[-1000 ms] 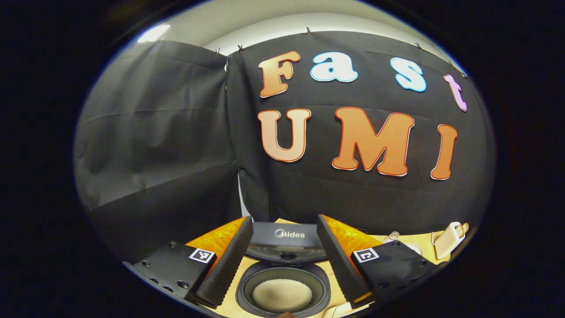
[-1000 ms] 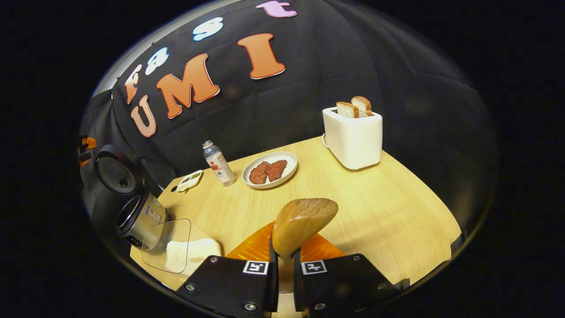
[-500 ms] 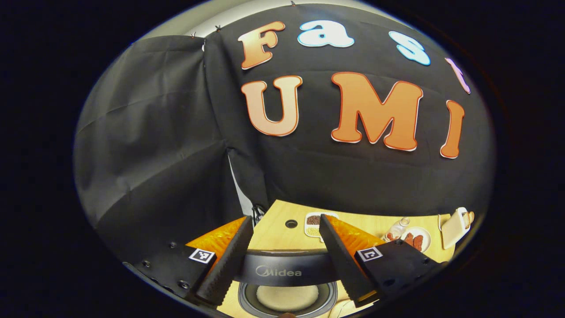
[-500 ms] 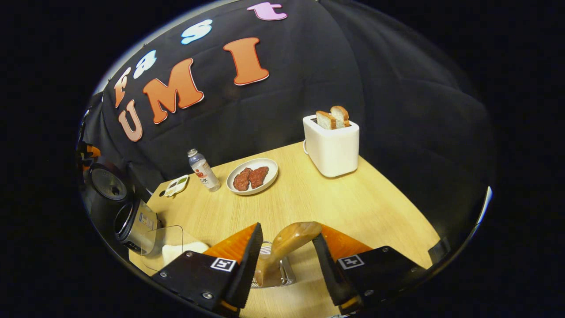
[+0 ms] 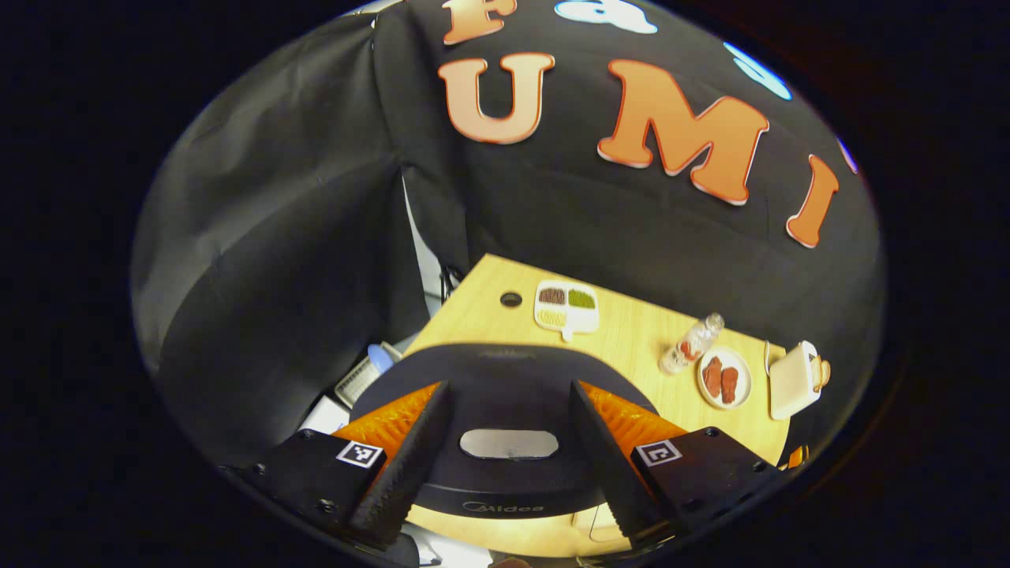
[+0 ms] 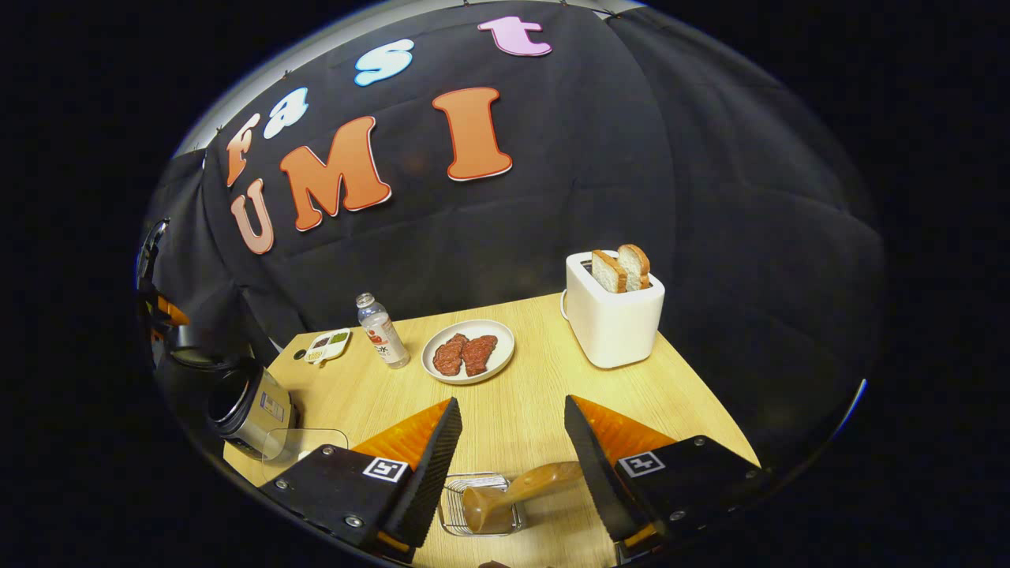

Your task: Close the left gripper, press the button to open the rice cooker; take a wooden spoon from the chopstick holder with the right hand, scoop a spoonful of rice and pour it into the rice cooker, then put the wooden spoon back into the chopstick holder.

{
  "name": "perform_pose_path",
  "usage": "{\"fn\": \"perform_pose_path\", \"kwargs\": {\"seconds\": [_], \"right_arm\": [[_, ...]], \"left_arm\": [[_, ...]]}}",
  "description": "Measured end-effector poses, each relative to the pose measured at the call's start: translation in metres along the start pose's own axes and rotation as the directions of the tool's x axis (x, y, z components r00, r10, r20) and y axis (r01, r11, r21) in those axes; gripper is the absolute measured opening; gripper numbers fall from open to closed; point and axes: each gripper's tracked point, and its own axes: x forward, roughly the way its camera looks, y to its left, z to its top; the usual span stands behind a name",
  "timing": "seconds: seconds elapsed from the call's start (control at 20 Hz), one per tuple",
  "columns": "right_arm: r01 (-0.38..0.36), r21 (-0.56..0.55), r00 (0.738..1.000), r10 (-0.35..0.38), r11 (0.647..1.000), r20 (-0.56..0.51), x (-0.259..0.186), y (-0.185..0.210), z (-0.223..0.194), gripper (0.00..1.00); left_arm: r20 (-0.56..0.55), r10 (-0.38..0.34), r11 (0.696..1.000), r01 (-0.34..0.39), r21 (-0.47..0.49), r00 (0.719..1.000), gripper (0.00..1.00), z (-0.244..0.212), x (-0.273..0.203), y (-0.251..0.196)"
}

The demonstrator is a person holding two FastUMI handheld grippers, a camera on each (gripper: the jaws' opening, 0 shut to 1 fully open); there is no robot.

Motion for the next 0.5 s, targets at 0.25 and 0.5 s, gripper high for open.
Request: {"fn": "perform_pose_path", "kwargs": {"seconds": [0.25,0.5], "right_arm": [[-0.02,-0.065,1.0,0.02,0.998,-0.002,-0.002,0.008,0.002,0.82],[-0.025,-0.1,1.0,0.025,0.995,-0.001,-0.004,0.014,0.006,0.82]], "left_arm": [[-0.278,0.043,0.999,-0.034,0.036,0.96,0.97,-0.074,0.02,0.004],[-0.465,0.038,0.999,-0.046,-0.006,0.884,0.99,-0.112,0.039,0.007]]}}
